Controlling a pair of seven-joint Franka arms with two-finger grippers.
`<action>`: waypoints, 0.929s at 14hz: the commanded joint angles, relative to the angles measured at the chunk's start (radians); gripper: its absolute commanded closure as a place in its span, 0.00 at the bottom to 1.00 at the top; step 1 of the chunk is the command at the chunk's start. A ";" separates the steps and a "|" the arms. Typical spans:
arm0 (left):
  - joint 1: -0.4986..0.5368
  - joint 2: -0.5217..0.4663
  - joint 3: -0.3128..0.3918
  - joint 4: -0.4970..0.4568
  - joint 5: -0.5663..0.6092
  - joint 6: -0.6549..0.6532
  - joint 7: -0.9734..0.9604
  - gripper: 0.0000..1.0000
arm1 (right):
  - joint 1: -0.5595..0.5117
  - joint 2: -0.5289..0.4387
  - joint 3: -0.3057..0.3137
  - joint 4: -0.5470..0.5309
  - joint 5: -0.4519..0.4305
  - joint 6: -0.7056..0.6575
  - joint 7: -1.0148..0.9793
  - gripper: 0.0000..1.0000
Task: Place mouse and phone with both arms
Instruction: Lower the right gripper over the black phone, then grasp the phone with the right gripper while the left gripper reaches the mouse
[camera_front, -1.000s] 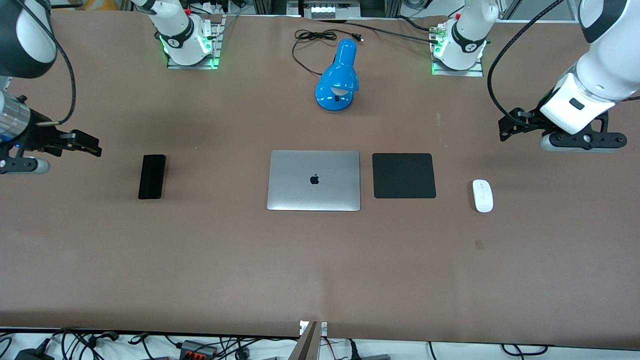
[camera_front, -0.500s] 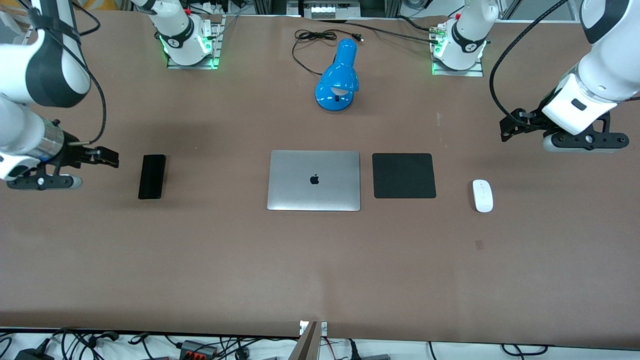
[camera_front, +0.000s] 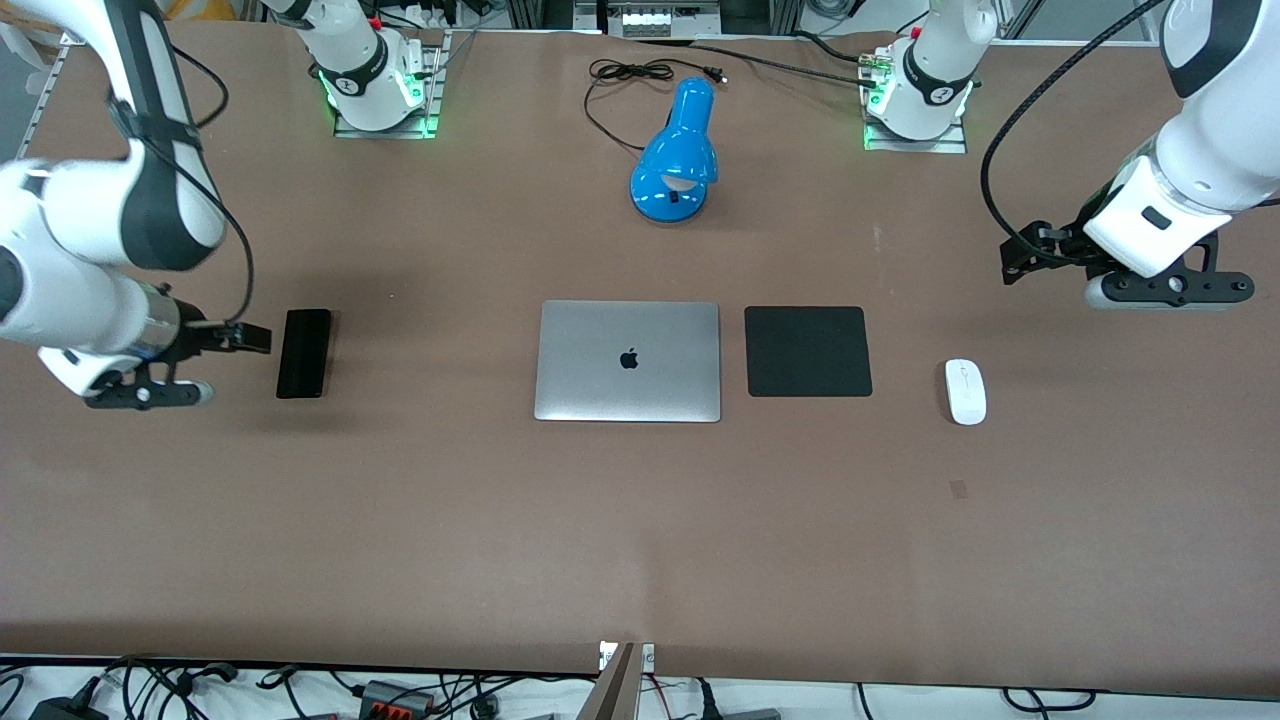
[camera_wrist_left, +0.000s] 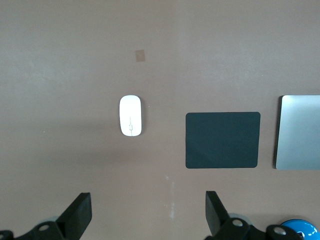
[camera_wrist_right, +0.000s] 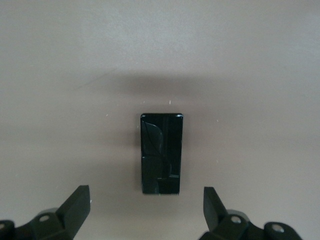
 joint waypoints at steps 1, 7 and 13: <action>0.007 0.014 -0.001 0.028 0.002 -0.023 0.003 0.00 | -0.007 -0.003 0.003 -0.104 -0.015 0.122 0.013 0.00; 0.021 0.139 -0.001 0.011 0.005 -0.066 0.013 0.00 | -0.015 0.086 -0.002 -0.139 -0.015 0.204 0.013 0.00; 0.078 0.201 -0.001 -0.217 0.085 0.330 0.014 0.00 | -0.050 0.142 0.001 -0.153 -0.001 0.229 0.016 0.00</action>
